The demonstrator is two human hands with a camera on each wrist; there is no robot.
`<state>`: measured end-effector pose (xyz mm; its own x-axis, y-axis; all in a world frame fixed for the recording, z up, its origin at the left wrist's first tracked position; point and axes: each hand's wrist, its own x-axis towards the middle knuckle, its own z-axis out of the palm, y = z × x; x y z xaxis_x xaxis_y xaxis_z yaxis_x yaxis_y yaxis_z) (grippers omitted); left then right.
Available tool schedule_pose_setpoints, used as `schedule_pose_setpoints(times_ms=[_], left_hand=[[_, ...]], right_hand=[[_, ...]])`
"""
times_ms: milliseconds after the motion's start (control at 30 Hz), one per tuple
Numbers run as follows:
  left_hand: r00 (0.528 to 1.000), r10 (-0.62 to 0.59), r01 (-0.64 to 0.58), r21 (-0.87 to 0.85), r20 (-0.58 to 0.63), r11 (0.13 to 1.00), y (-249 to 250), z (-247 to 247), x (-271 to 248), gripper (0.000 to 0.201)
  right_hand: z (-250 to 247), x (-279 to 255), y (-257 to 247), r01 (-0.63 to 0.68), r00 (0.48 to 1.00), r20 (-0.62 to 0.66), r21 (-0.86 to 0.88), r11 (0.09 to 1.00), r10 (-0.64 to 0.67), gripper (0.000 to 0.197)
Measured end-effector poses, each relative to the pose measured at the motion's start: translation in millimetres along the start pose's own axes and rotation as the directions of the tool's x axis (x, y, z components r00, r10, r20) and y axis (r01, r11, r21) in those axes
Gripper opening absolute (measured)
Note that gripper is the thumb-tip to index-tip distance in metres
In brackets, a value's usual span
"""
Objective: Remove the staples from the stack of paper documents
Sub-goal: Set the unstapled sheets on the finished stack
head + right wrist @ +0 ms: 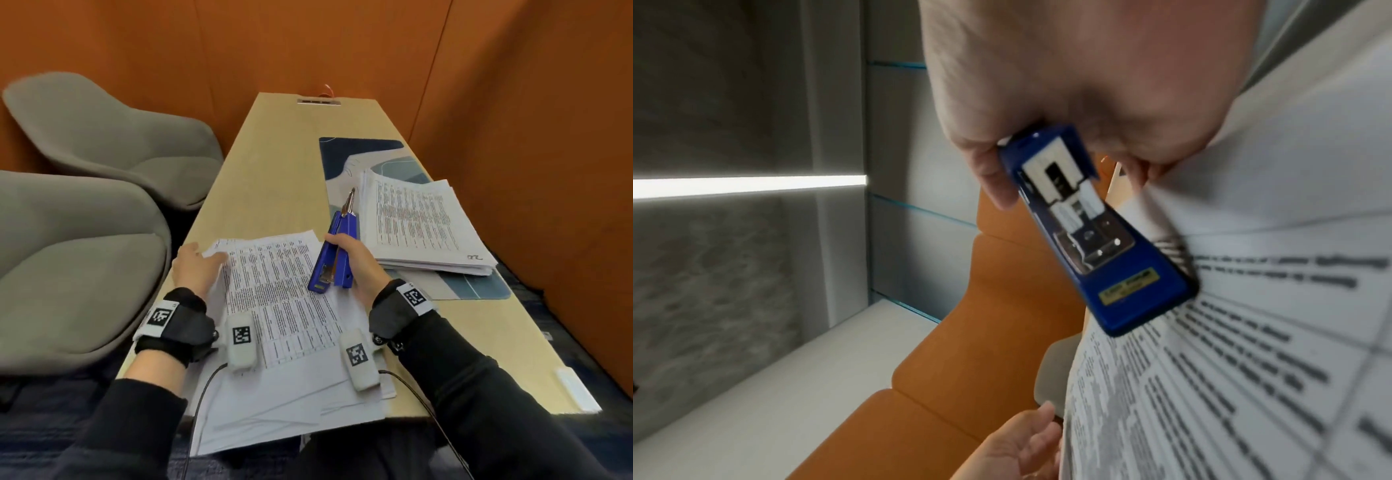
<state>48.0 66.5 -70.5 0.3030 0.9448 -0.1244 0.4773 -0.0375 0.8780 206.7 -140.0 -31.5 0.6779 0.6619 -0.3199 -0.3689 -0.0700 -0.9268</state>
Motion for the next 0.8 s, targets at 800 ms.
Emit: schedule_pose_setpoints(times_ms=[800], left_hand=[[0.719,0.21,0.202,-0.488,0.663,0.849,87.6,8.7,-93.0,0.033]], right_hand=[[-95.1,-73.4,-75.4,0.074,0.997,0.004,-0.214,0.974,-0.075,0.02]])
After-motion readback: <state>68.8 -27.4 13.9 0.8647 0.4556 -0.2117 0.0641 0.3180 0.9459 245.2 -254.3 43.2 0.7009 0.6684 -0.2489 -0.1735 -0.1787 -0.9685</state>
